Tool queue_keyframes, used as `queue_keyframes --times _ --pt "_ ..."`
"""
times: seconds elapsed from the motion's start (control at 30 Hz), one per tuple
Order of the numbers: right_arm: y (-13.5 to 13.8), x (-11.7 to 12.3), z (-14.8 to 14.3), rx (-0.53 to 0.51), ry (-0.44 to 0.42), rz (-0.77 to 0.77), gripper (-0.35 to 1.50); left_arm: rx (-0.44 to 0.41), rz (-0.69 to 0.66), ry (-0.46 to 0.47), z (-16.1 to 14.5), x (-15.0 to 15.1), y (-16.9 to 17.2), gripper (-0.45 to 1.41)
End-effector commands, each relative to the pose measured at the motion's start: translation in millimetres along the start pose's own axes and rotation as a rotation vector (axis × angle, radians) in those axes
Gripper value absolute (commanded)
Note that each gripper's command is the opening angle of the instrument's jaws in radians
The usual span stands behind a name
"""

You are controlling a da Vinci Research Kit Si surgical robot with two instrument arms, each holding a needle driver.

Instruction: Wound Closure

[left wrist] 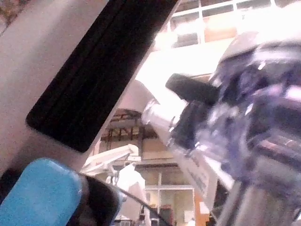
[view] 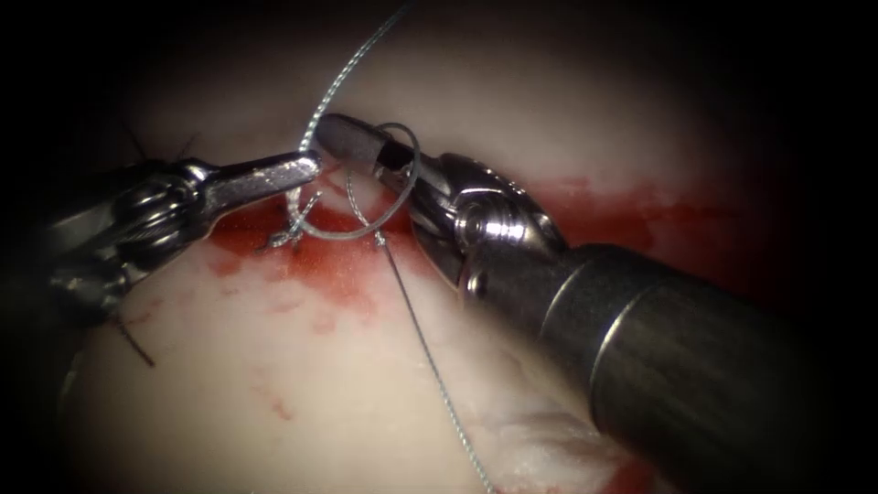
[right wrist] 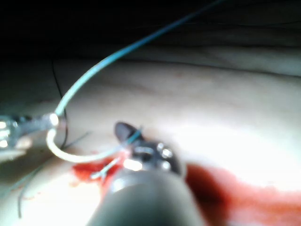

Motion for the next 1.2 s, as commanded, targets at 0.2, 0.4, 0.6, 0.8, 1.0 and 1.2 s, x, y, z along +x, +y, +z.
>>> queue_keyframes --times 0.2,0.4,0.6,0.8,1.0,1.2 --pt "-0.4 1.3 1.6 0.203 0.025 0.131 -0.35 -0.074 -0.064 0.046 -0.4 -0.2 1.6 -0.45" --pt "-2.4 2.7 0.5 0.365 -0.055 0.205 -0.35 -0.232 0.014 0.116 -1.9 -0.6 4.7 -0.45" --pt "-3.5 2.7 -0.7 0.439 -0.208 0.232 -0.35 -0.291 0.061 0.072 -2.1 -2.0 7.0 -0.45" --pt "-3.9 2.3 0.0 0.498 -0.179 0.133 -0.35 -0.262 0.075 0.145 -1.0 0.0 7.8 -0.45" --pt "-3.7 2.3 0.6 0.444 -0.138 0.083 -0.35 -0.248 0.056 0.178 -0.4 1.5 7.0 -0.45" --pt "-4.5 3.1 -1.7 0.417 -0.250 0.073 -0.35 -0.286 0.064 0.132 -0.6 -1.7 6.0 -0.45"
